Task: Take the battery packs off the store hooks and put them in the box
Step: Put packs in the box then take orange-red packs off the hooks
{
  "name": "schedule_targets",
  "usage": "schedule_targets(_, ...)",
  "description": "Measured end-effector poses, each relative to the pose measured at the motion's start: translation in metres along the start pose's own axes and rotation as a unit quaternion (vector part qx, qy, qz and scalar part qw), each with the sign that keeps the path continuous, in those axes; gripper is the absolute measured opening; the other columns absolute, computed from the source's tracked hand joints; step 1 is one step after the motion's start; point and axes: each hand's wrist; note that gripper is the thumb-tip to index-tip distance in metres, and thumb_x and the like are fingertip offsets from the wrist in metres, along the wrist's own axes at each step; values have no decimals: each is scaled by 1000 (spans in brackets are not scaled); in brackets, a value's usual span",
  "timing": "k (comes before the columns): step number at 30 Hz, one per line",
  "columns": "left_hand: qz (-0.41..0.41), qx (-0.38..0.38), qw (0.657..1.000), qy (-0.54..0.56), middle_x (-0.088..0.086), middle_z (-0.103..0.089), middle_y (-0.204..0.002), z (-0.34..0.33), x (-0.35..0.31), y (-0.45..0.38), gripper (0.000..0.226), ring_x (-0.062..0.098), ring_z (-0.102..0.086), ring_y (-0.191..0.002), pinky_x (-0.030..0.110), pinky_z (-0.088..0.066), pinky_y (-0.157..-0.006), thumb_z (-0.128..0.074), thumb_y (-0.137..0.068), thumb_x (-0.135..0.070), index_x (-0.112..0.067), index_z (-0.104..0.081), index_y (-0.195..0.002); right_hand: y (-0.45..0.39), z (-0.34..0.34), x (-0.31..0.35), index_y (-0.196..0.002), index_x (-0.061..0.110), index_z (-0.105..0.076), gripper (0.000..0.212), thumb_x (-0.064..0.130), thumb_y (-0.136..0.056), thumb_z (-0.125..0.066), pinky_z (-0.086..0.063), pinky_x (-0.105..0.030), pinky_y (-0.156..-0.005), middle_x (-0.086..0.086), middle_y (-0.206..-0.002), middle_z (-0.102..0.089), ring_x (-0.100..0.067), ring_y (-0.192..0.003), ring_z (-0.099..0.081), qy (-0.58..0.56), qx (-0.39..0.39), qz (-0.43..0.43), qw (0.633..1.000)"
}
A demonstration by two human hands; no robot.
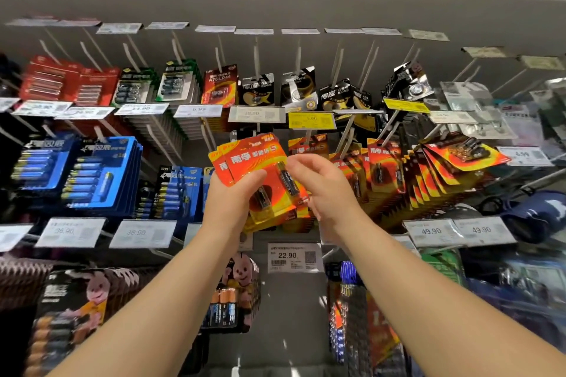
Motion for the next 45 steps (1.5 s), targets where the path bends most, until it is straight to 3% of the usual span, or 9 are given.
schedule_targets(5,-16,4,1000,-14,2,-74,-109,3,-5,7,48,25,-70,-103,59,-53,-91,-74,-68,-45,-31,-64,-112,7,-3,2,-102,37,-59,31,25,-81,-76,-57,-39,-84,4,-116,-62,-18,-108,-61,90,-4,11,996)
schedule_targets(10,-34,-11,999,-24,-3,-74,-108,4,-4,12,66,19,-71,-101,54,-55,-92,-75,-57,-60,-30,-65,-115,8,-11,2,-108,27,-50,29,29,-87,-69,-56,-39,-82,1,-111,-58,-17,-100,-60,150,-107,11,983)
schedule_targets(17,2,-42,999,-4,5,-71,-114,16,5,5,59,26,-68,-104,50,-57,-87,-78,-72,-33,-20,-60,-127,7,10,-6,-118,17,-40,36,18,-92,-64,-53,-22,-47,-9,-117,-53,-24,-91,-65,-13,-171,-134,976)
schedule_targets(23,11,-41,999,-14,4,-69,-116,16,11,-4,50,26,-67,-104,56,-55,-90,-76,-83,-27,-22,-57,-129,-15,17,-4,-133,13,-41,48,10,-91,-65,-59,-27,-57,-4,-119,-50,-13,-74,-59,42,-209,-104,971)
schedule_targets(27,5,-32,999,-32,3,-69,-115,18,12,-8,71,26,-68,-103,55,-55,-90,-74,-63,-43,-22,-57,-128,-39,16,-5,-111,12,-56,21,11,-91,-65,-61,-31,-62,-7,-114,-61,-11,-69,-62,54,-238,-94,965)
schedule_targets(32,-4,-11,999,-37,5,-70,-111,24,13,-12,56,26,-68,-102,54,-55,-91,-78,-73,-33,-20,-59,-124,-60,17,-15,-114,7,-58,26,12,-90,-67,-62,-34,-62,-9,-107,-64,-13,-68,-65,73,-261,-101,957)
schedule_targets(40,-7,-7,1000,-26,5,-69,-113,28,21,-17,45,24,-68,-101,47,-57,-86,-72,-86,-21,-19,-56,-128,-63,24,-15,-129,0,-46,44,0,-89,-64,-60,-39,-71,-10,-106,-52,-28,-92,-55,86,-209,-179,958)
schedule_targets(43,-6,-5,1000,-23,6,-69,-113,27,22,-17,45,24,-68,-100,49,-57,-86,-72,-86,-23,-19,-56,-128,-55,28,-19,-133,3,-46,48,10,-90,-66,-59,-42,-80,-4,-107,-51,-32,-105,-58,69,-209,-190,957)
schedule_targets(45,-3,-5,1000,-20,6,-69,-112,24,23,-16,45,24,-68,-100,45,-58,-81,-71,-87,-23,-19,-56,-129,-51,32,-25,-124,8,-51,41,23,-90,-67,-57,-43,-83,0,-95,-53,-25,-94,-58,118,-213,-166,956)
Point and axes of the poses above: each hand's wrist, its own y-axis away from the middle knuckle, its own z-axis out of the back of the hand, x = y × z
